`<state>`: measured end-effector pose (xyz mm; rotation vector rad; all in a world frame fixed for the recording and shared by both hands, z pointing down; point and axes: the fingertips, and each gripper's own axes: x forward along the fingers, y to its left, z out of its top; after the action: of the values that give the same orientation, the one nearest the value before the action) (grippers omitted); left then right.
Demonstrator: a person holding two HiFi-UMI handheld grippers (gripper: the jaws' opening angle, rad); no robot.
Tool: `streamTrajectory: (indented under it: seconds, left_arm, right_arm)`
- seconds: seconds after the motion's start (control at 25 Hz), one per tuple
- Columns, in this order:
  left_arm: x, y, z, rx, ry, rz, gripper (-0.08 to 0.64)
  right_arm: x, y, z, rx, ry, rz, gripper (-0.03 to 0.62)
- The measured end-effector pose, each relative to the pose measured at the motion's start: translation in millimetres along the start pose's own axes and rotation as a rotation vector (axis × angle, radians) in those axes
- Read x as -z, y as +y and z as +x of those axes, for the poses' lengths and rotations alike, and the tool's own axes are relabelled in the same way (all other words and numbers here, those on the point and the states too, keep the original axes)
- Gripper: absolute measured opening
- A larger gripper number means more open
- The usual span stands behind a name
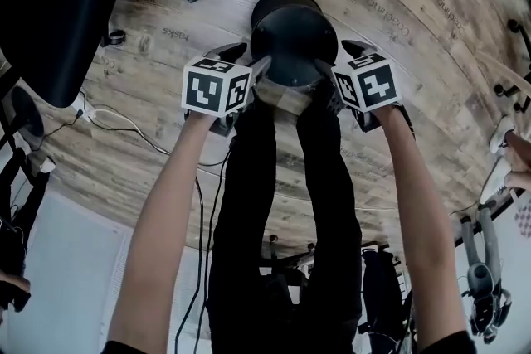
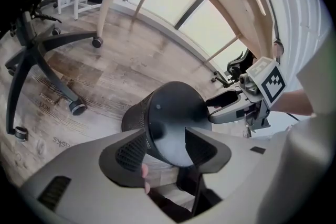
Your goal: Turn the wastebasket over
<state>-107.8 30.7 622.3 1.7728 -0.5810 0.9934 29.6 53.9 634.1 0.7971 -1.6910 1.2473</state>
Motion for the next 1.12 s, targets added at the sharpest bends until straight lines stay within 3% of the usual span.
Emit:
streamTrajectory:
  seconds: [0.48, 0.76, 1.12]
  left_arm:
    - [0.0, 9.6, 25.7, 0.006, 0.017, -0.037, 0.252]
    - [0.5, 10.0, 29.4, 0.056, 0.035, -0.038, 0.266]
    - [1.5, 12.1, 32.6, 0.141, 0.017, -0.1, 0.297]
  right_arm:
    - [1.2, -7.4, 20.8, -0.008, 0.052, 0.008, 0.315]
    - [1.6, -9.1, 24.2, -0.063, 0.108, 0.009, 0.327]
    - [2.8, -9.8, 24.8, -0.115, 0.108, 0.039, 0.327]
